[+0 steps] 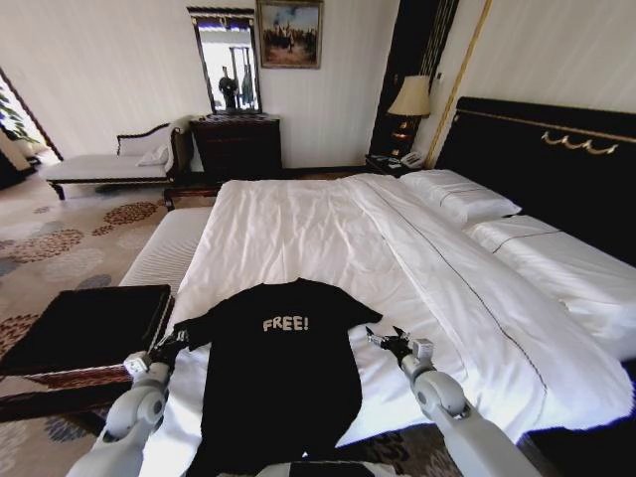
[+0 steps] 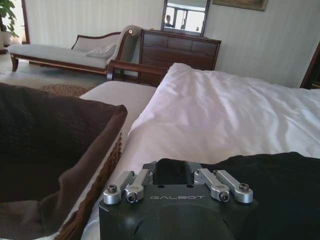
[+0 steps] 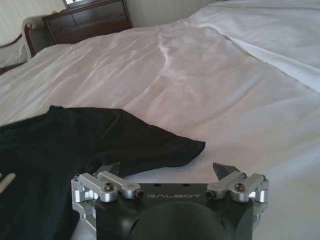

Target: Fold the clothes on the bed and place them into the basket.

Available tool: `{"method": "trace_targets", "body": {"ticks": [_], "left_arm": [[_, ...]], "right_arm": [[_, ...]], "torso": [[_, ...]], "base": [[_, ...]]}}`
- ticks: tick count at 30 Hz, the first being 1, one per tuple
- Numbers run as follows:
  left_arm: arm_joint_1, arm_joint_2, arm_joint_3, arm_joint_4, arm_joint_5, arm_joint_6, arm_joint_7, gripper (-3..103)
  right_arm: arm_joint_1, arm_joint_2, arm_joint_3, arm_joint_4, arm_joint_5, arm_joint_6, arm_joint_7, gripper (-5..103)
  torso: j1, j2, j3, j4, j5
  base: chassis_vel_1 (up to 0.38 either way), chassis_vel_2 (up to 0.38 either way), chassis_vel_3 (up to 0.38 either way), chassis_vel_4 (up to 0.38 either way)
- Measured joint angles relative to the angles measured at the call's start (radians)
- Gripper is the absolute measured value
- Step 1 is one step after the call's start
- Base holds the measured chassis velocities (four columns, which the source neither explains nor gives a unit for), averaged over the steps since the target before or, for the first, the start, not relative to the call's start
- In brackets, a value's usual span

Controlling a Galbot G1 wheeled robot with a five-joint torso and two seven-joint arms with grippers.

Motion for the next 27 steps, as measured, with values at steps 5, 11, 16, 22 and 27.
{"method": "trace_targets", "body": {"ticks": [5, 11, 16, 22, 27], "left_arm": [[0.115, -0.013, -0.067, -0.061, 0.035, -0.044, 0.03, 48], [0.239, -0.055, -0.116, -0.132, 0.031, -0.089, 0.037, 76], [0.277, -0.103, -0.11, -0.164, 0.088, -0.12, 0.042, 92], [0.285, -0.134, -0.077, -0.189, 0.135, -0.137, 0.062, 100], [0.297, -0.133, -0.069, -0.213, 0.139, -0.14, 0.071, 100]], "right_arm": [[0.05, 0.034, 0.022, -0.001, 0.225, -0.02, 0.038, 100], [0.135, 0.059, 0.043, -0.067, 0.37, -0.031, 0.067, 100], [0.175, 0.073, 0.05, -0.121, 0.391, -0.048, 0.082, 100], [0.205, 0.098, 0.057, -0.195, 0.38, -0.047, 0.076, 100], [0.25, 0.129, 0.074, -0.277, 0.364, -0.055, 0.049, 100]], "torso": [[0.0, 0.0, 0.0, 0.0004, 0.0], [0.0, 0.0, 0.0, 0.0002, 0.0002], [0.0, 0.0, 0.0, 0.0001, 0.0002], [0.0, 0.0, 0.0, -0.0001, 0.0001], [0.0, 0.0, 0.0, 0.0, 0.0001]], "base": [[0.0, 0.0, 0.0, 0.0], [0.0, 0.0, 0.0, 0.0], [0.0, 0.0, 0.0, 0.0], [0.0, 0.0, 0.0, 0.0], [0.0, 0.0, 0.0, 0.0]]}}
